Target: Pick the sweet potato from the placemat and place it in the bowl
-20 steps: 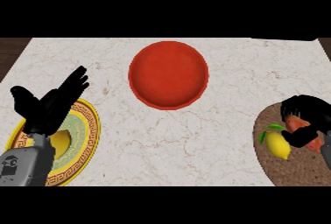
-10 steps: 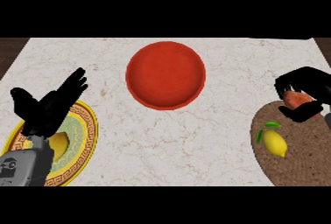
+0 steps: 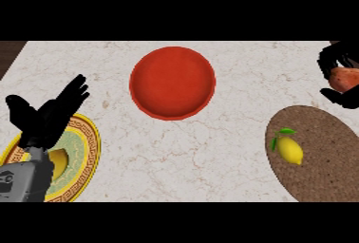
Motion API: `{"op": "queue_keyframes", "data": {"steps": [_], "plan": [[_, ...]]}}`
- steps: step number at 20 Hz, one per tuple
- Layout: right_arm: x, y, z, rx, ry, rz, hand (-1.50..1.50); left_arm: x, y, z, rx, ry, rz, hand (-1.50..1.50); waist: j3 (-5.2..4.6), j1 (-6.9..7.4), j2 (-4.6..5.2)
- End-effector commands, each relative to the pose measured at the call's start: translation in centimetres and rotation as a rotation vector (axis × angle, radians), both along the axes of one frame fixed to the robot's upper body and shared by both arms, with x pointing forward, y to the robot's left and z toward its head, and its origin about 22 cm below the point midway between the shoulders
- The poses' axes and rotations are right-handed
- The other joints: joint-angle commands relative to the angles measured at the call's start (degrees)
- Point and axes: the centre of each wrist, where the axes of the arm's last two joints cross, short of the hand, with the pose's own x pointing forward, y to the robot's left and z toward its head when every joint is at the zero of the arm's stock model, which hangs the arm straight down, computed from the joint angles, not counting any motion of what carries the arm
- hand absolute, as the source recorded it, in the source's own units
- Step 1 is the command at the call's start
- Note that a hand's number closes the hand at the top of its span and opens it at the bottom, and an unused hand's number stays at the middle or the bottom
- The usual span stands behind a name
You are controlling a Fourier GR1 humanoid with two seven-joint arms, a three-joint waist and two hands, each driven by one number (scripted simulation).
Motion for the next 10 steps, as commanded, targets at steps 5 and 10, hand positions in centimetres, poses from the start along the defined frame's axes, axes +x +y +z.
{"op": "queue_keyframes", "data": {"steps": [5,10], "plan": [[-2.6,4.1,5.1,0.025,-0.073,0.065,1.5,-1.9,0.7,0.3,0.013,0.013,0.017,0.0,-0.02,-0.35,-0.27],[-1.4,6.6,7.5,0.177,0.018,0.096,1.5,-0.2,0.4,-1.0,0.022,0.011,-0.009,0.0,-0.06,-0.29,-0.05]]}}
